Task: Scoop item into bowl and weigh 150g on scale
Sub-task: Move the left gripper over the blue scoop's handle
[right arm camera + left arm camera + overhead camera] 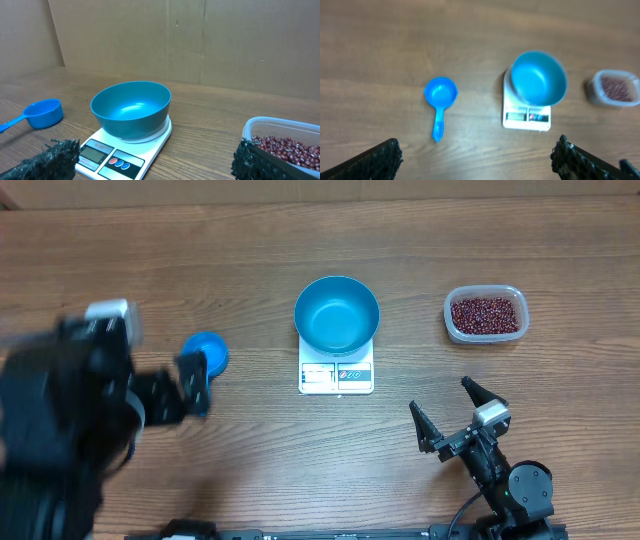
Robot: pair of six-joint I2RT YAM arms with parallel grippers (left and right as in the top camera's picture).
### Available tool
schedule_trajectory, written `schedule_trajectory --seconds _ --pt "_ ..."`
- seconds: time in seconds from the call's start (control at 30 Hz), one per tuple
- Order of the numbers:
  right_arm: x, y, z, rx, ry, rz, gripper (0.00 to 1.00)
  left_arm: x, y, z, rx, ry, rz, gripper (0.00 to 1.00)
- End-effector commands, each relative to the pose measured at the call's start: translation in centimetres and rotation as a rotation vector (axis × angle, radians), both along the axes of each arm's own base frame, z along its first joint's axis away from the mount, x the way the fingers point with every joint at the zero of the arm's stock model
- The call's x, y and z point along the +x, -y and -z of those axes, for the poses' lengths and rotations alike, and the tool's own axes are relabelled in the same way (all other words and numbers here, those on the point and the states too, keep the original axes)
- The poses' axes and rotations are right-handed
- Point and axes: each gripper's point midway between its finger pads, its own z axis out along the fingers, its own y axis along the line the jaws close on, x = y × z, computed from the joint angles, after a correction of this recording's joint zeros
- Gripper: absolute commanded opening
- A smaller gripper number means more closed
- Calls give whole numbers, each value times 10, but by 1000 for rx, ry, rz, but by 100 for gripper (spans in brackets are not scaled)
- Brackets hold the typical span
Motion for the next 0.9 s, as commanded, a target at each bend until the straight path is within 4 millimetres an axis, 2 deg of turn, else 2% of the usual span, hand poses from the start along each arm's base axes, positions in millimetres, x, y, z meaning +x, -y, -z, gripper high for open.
schedule_trajectory --seconds 0.0,0.03,0.07,0.1,0.3,0.43,0.5,0.57,0.7,0.73,0.87 --pt "0 -1 2 4 1 0 100 24 4 11 17 -97 20 100" --pt "0 -1 2 4 1 0 100 30 4 18 20 -127 20 84" --pt "0 -1 2 4 1 0 100 35 4 26 25 -161 19 38" --pt "0 -1 2 4 1 0 100 38 4 32 28 -189 18 4" --pt "0 -1 2 4 1 0 100 50 4 68 25 -317 -18 4" --pt "0 -1 2 4 1 0 100 45 -10 99 67 -409 -112 4" --pt "0 -1 2 4 1 0 100 41 -13 120 87 -466 -130 27" --pt "0 -1 2 4 1 0 100 37 -13 143 96 -521 -130 56" --pt "0 -1 2 4 1 0 100 31 -14 189 112 -605 -128 93" --pt "0 -1 2 4 1 0 100 31 -14 198 114 -616 -128 97" --pt "0 -1 2 4 1 0 100 35 -20 234 146 -630 -147 100"
